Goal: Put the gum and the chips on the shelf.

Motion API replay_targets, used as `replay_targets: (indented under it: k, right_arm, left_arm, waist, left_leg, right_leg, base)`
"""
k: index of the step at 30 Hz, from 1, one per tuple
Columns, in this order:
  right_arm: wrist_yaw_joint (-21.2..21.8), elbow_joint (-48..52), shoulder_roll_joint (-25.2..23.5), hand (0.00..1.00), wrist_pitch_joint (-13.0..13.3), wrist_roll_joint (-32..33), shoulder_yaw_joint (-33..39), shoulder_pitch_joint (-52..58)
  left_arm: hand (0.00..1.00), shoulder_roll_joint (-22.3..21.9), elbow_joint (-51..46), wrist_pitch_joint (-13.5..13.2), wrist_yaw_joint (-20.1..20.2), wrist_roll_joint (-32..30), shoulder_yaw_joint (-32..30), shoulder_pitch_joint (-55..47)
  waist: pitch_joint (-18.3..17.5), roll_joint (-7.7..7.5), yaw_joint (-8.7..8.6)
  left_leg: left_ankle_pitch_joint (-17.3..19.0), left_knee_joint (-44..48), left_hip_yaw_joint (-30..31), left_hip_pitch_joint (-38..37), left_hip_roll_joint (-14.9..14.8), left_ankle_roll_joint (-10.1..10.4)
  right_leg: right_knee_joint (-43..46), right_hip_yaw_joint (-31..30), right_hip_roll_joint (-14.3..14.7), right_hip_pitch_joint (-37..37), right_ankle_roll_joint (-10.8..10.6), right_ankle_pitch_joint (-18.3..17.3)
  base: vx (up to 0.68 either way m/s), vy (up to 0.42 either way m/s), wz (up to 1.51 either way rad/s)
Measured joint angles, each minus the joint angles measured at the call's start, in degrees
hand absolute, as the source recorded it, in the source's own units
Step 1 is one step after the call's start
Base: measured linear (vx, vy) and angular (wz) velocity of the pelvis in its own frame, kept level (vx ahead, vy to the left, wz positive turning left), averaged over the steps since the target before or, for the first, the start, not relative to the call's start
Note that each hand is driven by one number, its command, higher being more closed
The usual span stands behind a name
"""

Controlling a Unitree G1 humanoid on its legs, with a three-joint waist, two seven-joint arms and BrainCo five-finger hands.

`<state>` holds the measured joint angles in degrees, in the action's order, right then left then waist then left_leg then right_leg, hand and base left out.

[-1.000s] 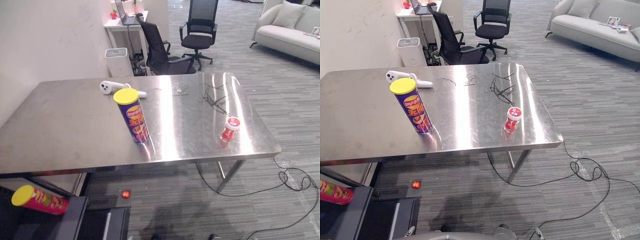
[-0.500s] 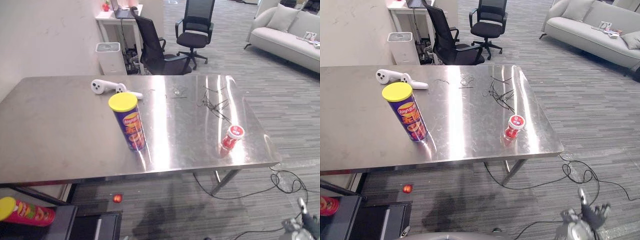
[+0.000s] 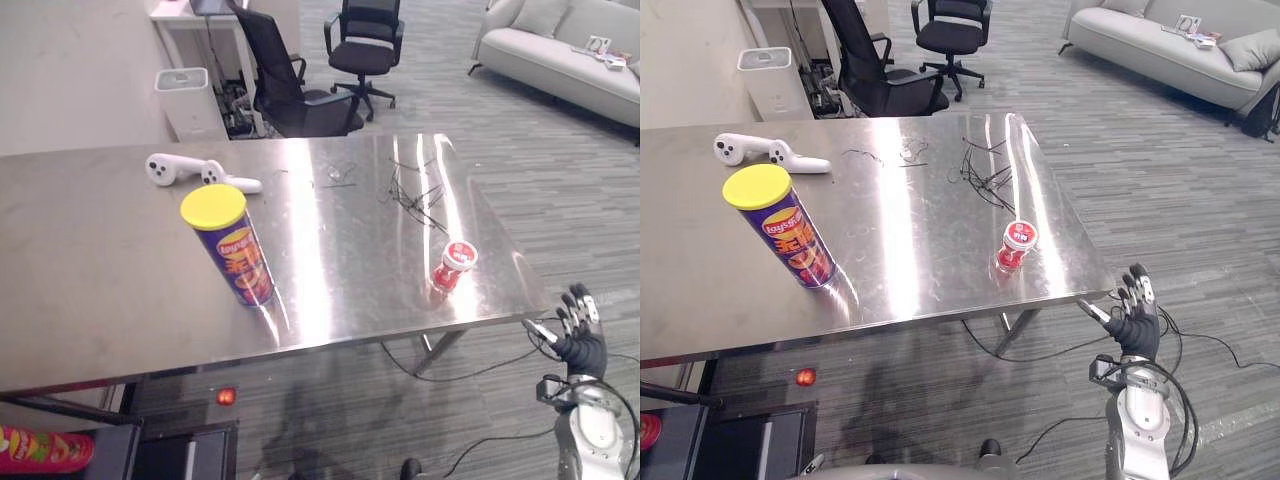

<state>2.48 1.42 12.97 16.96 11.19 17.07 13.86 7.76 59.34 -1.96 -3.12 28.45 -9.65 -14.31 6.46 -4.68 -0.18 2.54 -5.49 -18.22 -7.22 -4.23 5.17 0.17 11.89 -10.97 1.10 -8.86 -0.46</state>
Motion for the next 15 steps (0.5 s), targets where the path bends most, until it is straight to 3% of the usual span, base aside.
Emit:
replay_targets:
  k: [7,15]
  right_arm:
    - [2.53,1.18,2.95,0.00,-0.24,0.00,-4.08,-0.39]
    - [-0.31,1.02,6.88,0.00,-0.34,-0.58,-6.55,-4.99]
  left_arm:
    - [0.00,0.69,0.07,-0.08,1.13,-0.02,1.46,0.01]
    - [0.00,1.12,0.03,-0.35,1.08,0.31,3.09,0.08]
  waist:
    - [0.00,-0.12,-0.09]
    - [0.10,0.36,-0.43]
  left_leg:
    - [1.70,2.54,0.36,1.14,-0.16,-0.18]
    - [3.35,7.45,3.63,5.11,-0.39,-0.37]
  right_leg:
    - [0.12,0.33,-0.34,0.06,0.00,0.00]
    - [0.14,2.42,-0.80,-0.19,0.00,0.00]
  base:
    - [0.00,-0.001,0.01]
    - [-0.01,-0.005,0.15]
